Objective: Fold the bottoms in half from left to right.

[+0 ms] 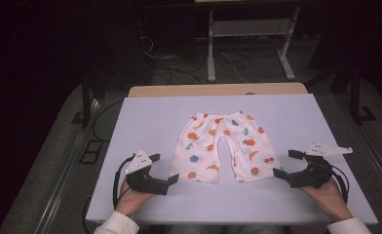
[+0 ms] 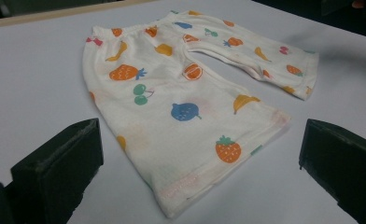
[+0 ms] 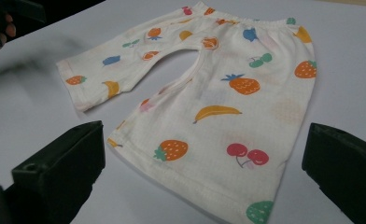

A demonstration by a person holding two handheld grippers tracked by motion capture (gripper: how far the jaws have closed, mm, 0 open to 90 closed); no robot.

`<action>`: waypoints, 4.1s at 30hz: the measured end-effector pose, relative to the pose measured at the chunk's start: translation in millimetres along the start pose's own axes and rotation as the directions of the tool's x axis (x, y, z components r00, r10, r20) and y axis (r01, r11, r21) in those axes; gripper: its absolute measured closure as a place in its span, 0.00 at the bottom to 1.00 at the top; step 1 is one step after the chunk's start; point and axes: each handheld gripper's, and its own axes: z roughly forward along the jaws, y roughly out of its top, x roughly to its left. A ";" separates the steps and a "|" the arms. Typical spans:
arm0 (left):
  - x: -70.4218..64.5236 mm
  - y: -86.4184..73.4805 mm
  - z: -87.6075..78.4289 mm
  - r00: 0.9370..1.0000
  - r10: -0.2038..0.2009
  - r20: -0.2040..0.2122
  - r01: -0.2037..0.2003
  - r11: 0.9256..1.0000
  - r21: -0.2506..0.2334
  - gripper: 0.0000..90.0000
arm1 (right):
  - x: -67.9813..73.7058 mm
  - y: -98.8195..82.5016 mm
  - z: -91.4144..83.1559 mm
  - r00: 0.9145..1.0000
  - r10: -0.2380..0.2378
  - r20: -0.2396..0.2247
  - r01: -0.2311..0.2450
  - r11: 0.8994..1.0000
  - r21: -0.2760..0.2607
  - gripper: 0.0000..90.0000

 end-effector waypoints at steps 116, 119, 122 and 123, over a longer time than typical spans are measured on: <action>-0.6 -2.2 0.4 1.000 -0.003 -0.005 0.003 1.000 0.010 0.00 | 23.8 123.1 125.0 0.992 -0.086 -0.089 0.093 0.993 0.074 0.00; -0.3 -2.3 0.6 1.000 -0.004 -0.006 0.004 1.000 0.012 0.00 | 23.7 125.8 129.1 0.992 -0.086 -0.092 0.094 0.992 0.081 0.00; 0.1 -2.5 0.7 1.000 -0.009 -0.006 0.009 1.000 0.013 0.00 | 23.4 130.1 135.0 0.992 -0.086 -0.096 0.094 0.992 0.079 0.00; 0.1 -2.6 0.8 1.000 -0.010 -0.005 0.010 1.000 0.015 0.00 | 23.6 131.2 136.5 0.992 -0.086 -0.094 0.093 0.992 0.080 0.00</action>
